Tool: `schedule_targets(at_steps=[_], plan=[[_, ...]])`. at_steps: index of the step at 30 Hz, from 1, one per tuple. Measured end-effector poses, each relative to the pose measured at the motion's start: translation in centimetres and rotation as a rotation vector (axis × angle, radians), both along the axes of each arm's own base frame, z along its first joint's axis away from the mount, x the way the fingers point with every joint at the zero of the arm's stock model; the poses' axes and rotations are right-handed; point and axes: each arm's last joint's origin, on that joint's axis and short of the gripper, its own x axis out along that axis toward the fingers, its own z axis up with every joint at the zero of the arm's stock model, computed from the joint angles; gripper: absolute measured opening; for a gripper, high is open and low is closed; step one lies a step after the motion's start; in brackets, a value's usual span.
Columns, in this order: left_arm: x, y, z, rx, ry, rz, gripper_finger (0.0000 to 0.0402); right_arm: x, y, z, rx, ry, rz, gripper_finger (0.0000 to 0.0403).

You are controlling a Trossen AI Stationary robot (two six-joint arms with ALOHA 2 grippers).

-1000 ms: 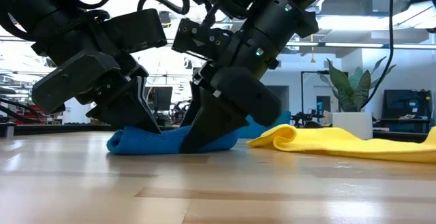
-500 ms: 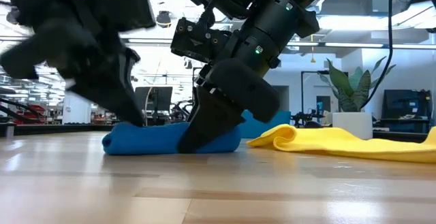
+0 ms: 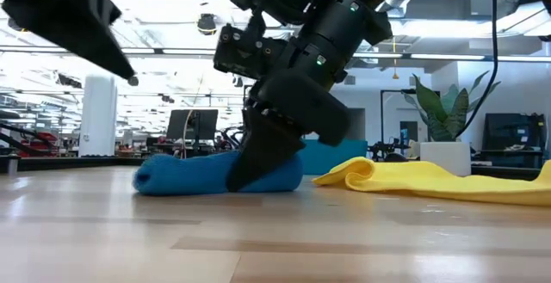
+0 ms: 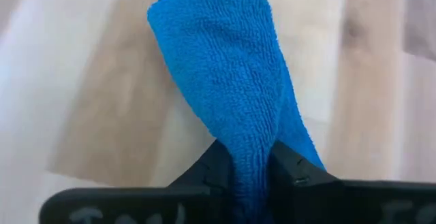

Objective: Roll microfiber towels into tight, uniform cylinder then place into a basket
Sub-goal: Put the blue rolled microfiber cloth into the blue bin

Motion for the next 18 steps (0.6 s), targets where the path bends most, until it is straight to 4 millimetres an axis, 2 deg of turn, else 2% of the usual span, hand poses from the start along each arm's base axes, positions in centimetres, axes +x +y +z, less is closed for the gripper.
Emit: schedule_targets(at_steps=[7,18], plan=[[-1.1,-0.1,0.3,-0.027,-0.011,0.055,0.0002,-0.3,-3.3,2.2,-0.056,0.016,0.001,0.0056],[-1.4,-0.3,0.2,-0.043,0.006,0.055,0.0002,-1.7,-11.5,9.8,-0.093,-0.104,-0.118,0.0057]])
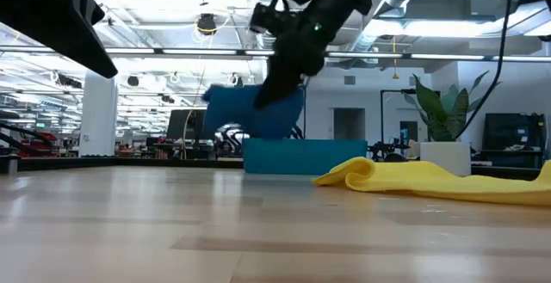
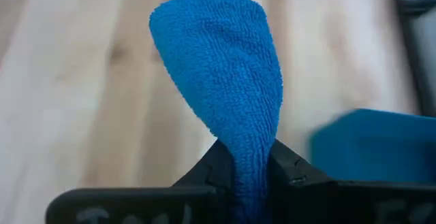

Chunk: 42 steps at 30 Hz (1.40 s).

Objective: Roll microfiber towels into tight, uniform cylinder then place into a basket
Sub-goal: Put the blue rolled microfiber cloth into the blue bin

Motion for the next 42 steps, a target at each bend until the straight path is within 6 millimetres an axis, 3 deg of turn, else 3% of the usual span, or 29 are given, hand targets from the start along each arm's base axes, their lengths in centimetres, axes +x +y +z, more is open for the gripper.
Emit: schedule_targets(at_steps=[7,12,16,21,27,31,42], plan=[[0.0,0.0,0.0,0.014,0.011,-0.016,0.0002,-2.3,-5.8,4.1,-0.022,-0.081,-0.117,0.0058],[0.0,0.0,0.0,0.013,0.011,-0.016,0.0002,-4.0,-10.5,5.5,-0.064,-0.116,-0.213,0.0058],[0.0,0.0,0.0,0.013,0.012,-0.016,0.0002,-4.7,-14.3,4.9,-0.078,-0.123,-0.304,0.0058],[0.0,0.0,0.0,0.014,0.012,-0.016,0.0002,-4.5,-17.8,1.3,-0.045,-0.063,-0.373,0.0058],[0.0,0.0,0.0,0.014,0.012,-0.017,0.0002,-4.3,-18.9,-3.0,0.048,0.059,-0.359,0.0058],[0.0,0.0,0.0,0.014,0.013,-0.017,0.0002,-4.5,-19.1,-4.9,0.099,0.139,-0.357,0.0058],[0.0,0.1,0.0,0.027,0.022,-0.028,0.0002,-4.1,-17.6,-5.8,0.218,0.176,-0.294,0.0059]])
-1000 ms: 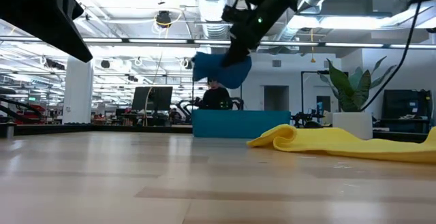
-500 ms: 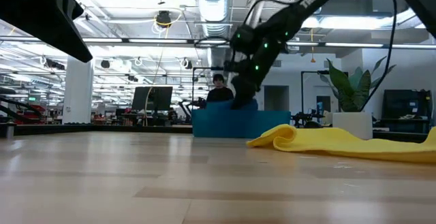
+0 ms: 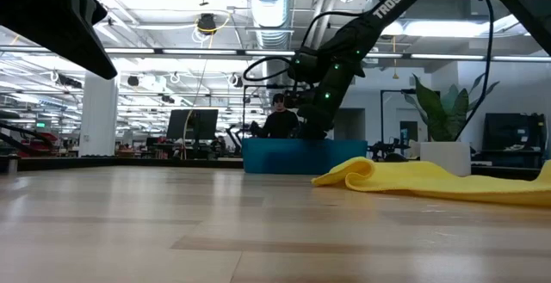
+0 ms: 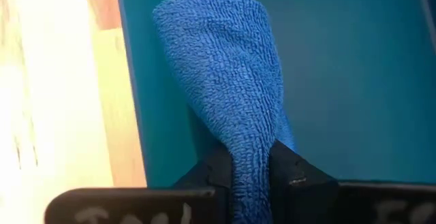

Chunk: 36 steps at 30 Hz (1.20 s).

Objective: Roll microfiber towels into tight, uniform cylinder then place into a basket
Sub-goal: Put the blue rolled microfiber cloth into the blue bin

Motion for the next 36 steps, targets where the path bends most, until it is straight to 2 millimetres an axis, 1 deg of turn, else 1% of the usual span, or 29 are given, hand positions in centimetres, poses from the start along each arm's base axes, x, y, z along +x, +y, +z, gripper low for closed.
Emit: schedule_targets(at_steps=[10,16,21,24,30,32,36], plan=[[0.0,0.0,0.0,-0.019,0.014,-0.004,0.0002,-0.2,0.1,-0.1,0.009,0.021,-0.001,0.0059],[0.0,0.0,0.0,-0.019,0.013,-0.003,0.0002,-0.1,0.5,-0.1,0.011,0.031,0.007,0.0075],[0.0,0.0,0.0,-0.019,0.013,-0.003,0.0002,-0.1,0.9,-0.2,0.022,0.045,0.008,0.0109],[0.0,0.0,0.0,-0.021,0.014,-0.003,0.0002,0.0,0.9,-0.2,0.017,0.048,-0.001,0.0142],[0.0,-0.1,-0.1,-0.032,0.024,-0.006,0.0002,0.0,1.0,0.2,-0.048,0.068,-0.016,0.0204],[0.0,-0.1,-0.1,-0.032,0.024,-0.006,0.0002,-0.1,1.0,0.2,-0.049,0.071,-0.011,0.0216],[0.0,-0.1,-0.1,-0.032,0.024,-0.005,0.0002,-0.1,1.1,1.0,-0.035,0.085,-0.024,0.0227]])
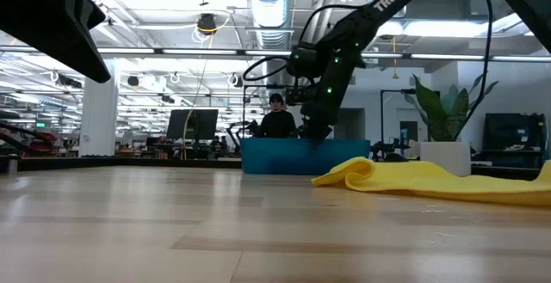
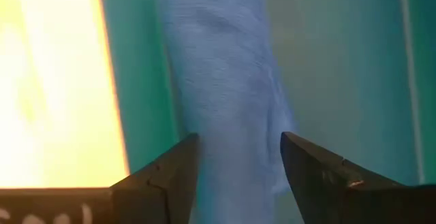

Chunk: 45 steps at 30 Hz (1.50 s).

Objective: Roll microfiber towels into tight, uniform cylinder then place into a basket
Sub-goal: Put the blue rolled microfiber cloth into the blue bin, then roll the yellow microfiber cloth

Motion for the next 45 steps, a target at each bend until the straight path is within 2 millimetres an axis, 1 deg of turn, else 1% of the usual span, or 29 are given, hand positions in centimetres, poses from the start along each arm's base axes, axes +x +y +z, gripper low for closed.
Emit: schedule_targets(at_steps=[2,8,11,15,19,22,24,26,29,34,38,41,45], plan=[[0.0,0.0,0.0,0.0,0.0,0.0,0.0002,-0.1,0.1,0.5,0.023,0.043,-0.002,0.0228],[0.0,0.0,0.0,0.004,-0.004,0.002,0.0002,-0.3,0.8,3.0,0.083,0.156,-0.009,0.0224],[0.1,0.1,0.0,0.006,-0.005,0.006,0.0002,-1.1,1.5,5.0,0.109,0.195,-0.027,0.0224],[0.2,0.3,0.0,0.006,-0.005,0.014,0.0002,-2.5,2.5,8.1,0.101,0.15,-0.058,0.0224],[0.3,0.4,0.0,-0.002,0.002,0.019,0.0002,-4.4,4.4,11.2,0.097,0.063,-0.123,0.0224],[0.3,0.4,0.0,-0.001,0.002,0.016,0.0002,-5.8,7.0,12.4,0.112,0.027,-0.137,0.0225],[0.3,0.4,0.0,0.001,0.001,0.016,0.0002,-6.7,9.0,12.4,0.123,0.008,-0.128,0.0225],[0.4,0.4,0.0,0.003,0.001,0.018,0.0002,-7.5,11.0,11.9,0.125,-0.018,-0.105,0.0224],[0.7,0.7,0.0,0.014,0.004,0.017,0.0002,-8.8,13.8,10.4,0.089,-0.054,-0.089,0.0224],[1.7,1.8,0.1,0.054,0.016,0.002,0.0002,-10.9,17.8,8.0,0.048,-0.092,-0.12,0.0224],[3.0,2.8,0.2,0.071,0.043,-0.08,0.0002,-12.6,20.9,6.8,-0.016,-0.091,-0.161,0.0224],[4.3,3.4,0.6,0.099,0.018,-0.148,0.0002,-13.9,22.8,6.5,-0.054,-0.115,-0.19,0.0225],[5.8,4.3,1.1,0.138,-0.017,-0.242,0.0004,-14.7,24.7,6.8,-0.128,-0.188,-0.219,0.0225]])
